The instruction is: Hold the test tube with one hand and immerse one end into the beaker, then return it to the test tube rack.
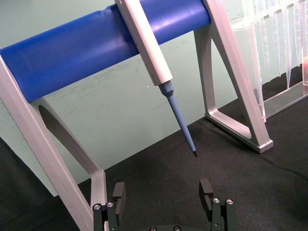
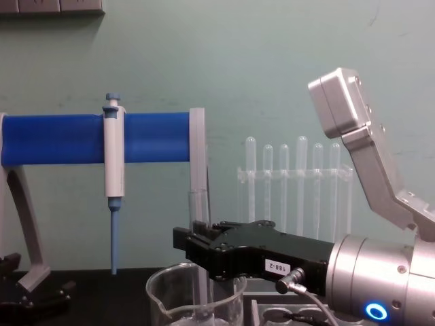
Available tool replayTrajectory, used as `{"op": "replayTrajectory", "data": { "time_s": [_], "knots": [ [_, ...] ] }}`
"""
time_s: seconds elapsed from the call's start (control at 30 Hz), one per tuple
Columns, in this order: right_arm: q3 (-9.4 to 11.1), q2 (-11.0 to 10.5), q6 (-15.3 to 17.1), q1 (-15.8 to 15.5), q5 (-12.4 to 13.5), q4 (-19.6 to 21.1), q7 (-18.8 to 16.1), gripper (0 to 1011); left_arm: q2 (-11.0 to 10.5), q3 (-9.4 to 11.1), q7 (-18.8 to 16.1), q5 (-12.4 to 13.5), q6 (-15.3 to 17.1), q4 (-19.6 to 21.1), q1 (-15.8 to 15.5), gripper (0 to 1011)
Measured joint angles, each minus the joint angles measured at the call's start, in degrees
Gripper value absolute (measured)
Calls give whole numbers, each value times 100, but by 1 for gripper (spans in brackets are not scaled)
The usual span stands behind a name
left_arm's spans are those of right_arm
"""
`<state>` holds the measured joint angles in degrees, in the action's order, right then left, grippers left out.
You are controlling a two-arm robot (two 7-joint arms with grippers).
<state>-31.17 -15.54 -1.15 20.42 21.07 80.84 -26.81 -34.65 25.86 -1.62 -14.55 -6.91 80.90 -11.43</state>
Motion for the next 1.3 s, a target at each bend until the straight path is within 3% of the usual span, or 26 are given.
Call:
{"op": "replayTrajectory", "data": {
  "time_s": [1.3],
  "knots": [
    [0,0,0,0,0,0,0,224,0,0,0,0,0,0,0,1000]
  ]
}}
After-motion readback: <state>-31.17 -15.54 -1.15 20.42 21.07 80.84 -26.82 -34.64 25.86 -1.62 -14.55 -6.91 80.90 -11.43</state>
